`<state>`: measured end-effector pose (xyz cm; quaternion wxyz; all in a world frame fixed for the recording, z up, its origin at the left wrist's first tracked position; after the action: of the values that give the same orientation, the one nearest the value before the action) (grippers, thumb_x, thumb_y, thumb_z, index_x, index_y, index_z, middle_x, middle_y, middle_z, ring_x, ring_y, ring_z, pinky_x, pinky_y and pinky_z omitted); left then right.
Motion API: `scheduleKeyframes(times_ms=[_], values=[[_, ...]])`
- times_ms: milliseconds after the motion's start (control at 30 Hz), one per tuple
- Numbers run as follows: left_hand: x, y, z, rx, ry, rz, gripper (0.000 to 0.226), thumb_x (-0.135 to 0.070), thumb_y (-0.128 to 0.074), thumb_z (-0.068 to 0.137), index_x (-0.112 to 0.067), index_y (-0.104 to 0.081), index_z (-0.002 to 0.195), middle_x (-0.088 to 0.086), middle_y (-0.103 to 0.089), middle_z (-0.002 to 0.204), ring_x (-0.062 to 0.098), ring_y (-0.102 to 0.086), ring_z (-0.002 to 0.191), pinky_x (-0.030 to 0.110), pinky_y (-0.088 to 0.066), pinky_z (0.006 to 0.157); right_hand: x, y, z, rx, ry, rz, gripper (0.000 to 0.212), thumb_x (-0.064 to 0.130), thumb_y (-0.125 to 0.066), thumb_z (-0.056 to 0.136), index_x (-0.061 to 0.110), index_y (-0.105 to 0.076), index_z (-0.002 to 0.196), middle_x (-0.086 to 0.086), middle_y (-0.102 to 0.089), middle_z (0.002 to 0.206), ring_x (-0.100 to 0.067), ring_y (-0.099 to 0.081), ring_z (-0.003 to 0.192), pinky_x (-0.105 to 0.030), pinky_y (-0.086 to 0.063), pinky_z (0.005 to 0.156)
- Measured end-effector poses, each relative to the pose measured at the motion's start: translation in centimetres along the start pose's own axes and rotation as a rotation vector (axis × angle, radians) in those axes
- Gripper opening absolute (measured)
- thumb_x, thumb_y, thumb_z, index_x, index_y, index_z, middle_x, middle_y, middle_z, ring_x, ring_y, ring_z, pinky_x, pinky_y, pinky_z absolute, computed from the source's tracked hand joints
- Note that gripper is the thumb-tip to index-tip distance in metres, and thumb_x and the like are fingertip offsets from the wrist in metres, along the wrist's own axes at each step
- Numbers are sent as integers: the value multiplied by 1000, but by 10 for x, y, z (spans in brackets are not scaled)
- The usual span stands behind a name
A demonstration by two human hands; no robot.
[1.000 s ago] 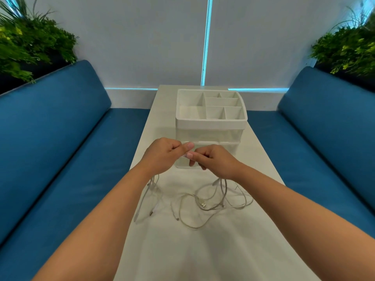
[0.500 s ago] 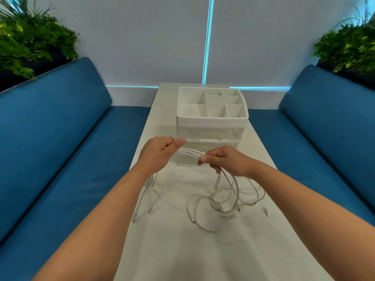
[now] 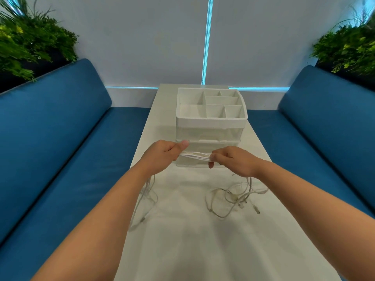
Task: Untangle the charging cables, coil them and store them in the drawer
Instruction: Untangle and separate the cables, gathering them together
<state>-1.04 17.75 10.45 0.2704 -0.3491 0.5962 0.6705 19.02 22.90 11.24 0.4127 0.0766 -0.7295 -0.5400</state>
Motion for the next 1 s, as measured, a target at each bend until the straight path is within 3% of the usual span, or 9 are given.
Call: scheduleKeyframes(times_ms=[100, 200, 300, 433, 600, 733, 833, 900, 1000], values=[[0, -2, -4, 106, -25, -59, 51, -54, -66, 86, -4, -64, 80, -4, -42, 59, 4, -33, 48, 18, -30, 53, -4, 2, -1, 41, 36, 152, 29, 33, -46, 102, 19, -70, 97, 4, -50, 66, -8, -44, 61, -24, -40, 66], [-1, -2, -5, 139, -42, -117, 26, -45, -69, 87, -20, -76, 89, 6, -67, 83, 15, -54, 70, 22, -41, 69, -13, 8, -3, 5, 6, 302, 29, 35, -58, 96, 10, -72, 91, 6, -52, 56, -7, -49, 53, -17, -43, 61], [0, -2, -5, 139, -30, -144, 16, -40, -69, 89, -28, -78, 95, -9, -74, 97, 11, -64, 97, 18, -45, 83, -21, 8, -2, -57, -56, 324, 42, 44, -63, 90, 5, -67, 75, 0, -50, 52, -12, -45, 49, -21, -43, 55], [3, -1, -4, 114, -28, -161, 16, -37, -69, 89, -27, -78, 98, -12, -74, 96, 1, -64, 91, 17, -45, 82, -16, 4, 2, -91, -32, 299, 43, 46, -61, 91, 9, -63, 68, 5, -39, 50, -12, -36, 49, -27, -35, 54], [9, 6, -5, 73, -37, -200, 14, -33, -67, 92, -25, -77, 98, -18, -73, 91, -11, -62, 85, 3, -41, 73, -16, -8, -1, 155, -50, 439, 26, 33, -53, 99, 16, -69, 87, 2, -51, 66, -12, -59, 65, -24, -47, 75], [20, -1, -6, 128, -17, -113, 19, -39, -60, 96, -24, -71, 93, -1, -67, 89, 7, -54, 80, 21, -41, 75, -11, -5, 4, 48, -51, 342, 26, 28, -52, 100, 13, -67, 86, 4, -41, 64, -3, -35, 50, -13, -35, 53], [24, -1, -6, 172, 1, -44, 22, -42, -56, 98, -24, -69, 91, -14, -61, 77, 7, -51, 75, 21, -41, 72, -3, -2, 6, -11, -10, 234, 25, 27, -53, 99, 15, -68, 83, 13, -46, 59, 2, -41, 50, -9, -33, 54], [27, 1, -7, 221, 39, 10, 25, -44, -54, 98, -26, -69, 91, -13, -59, 74, 9, -50, 72, 24, -41, 73, -3, -3, 8, -15, -14, 216, 25, 26, -53, 100, 15, -68, 83, 19, -50, 54, 7, -45, 52, -6, -35, 56], [24, 2, -6, 289, 85, 266, 28, -52, -48, 95, -33, -69, 95, -13, -66, 91, 14, -55, 91, 36, -42, 91, 1, -6, 11, -3, -14, 218, 25, 26, -53, 100, 15, -67, 81, 17, -48, 52, 4, -43, 50, -9, -33, 55]])
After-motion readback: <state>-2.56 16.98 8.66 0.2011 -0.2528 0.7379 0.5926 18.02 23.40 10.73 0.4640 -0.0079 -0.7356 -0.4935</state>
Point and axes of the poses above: each hand's wrist, its own z-axis towards the middle knuckle, its own y-axis out of the back of the hand, x = y × z, the point moved 6 cm from there along z, towards the middle knuckle
